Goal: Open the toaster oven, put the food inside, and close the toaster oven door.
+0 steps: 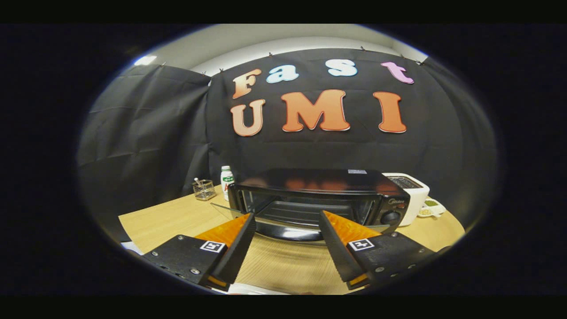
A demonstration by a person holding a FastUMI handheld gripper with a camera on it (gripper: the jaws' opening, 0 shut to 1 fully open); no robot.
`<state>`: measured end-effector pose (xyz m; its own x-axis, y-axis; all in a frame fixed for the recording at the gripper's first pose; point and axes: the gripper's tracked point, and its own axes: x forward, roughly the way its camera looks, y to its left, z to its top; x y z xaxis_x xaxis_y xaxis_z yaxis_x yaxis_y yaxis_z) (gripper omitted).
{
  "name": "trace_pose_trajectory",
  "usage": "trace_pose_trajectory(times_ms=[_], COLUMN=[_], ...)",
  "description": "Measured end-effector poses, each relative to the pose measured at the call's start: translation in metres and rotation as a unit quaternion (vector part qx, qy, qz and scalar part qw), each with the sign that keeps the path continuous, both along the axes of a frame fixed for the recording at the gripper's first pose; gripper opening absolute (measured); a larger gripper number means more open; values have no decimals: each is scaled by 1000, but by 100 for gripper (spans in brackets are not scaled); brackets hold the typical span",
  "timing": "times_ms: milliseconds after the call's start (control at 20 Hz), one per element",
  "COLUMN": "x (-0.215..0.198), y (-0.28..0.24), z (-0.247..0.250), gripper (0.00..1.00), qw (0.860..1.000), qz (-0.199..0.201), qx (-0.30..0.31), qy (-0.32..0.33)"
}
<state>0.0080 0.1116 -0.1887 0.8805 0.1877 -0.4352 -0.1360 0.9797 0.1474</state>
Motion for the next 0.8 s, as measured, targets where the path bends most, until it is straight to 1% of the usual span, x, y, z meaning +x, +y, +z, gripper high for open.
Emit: trace_pose_trajectory(times_ms=[150, 350, 550, 650, 800], x=[-31, -47, -60, -64, -65], y=[12, 11, 5, 2, -5], z=[-29, -59, -81, -84, -86], gripper=[85, 85, 84, 83, 82], qw=[997, 994, 991, 990, 992], qz=[8, 8, 1, 3, 8], qx=[42, 46, 55, 55, 34], qy=[60, 101, 124, 127, 118])
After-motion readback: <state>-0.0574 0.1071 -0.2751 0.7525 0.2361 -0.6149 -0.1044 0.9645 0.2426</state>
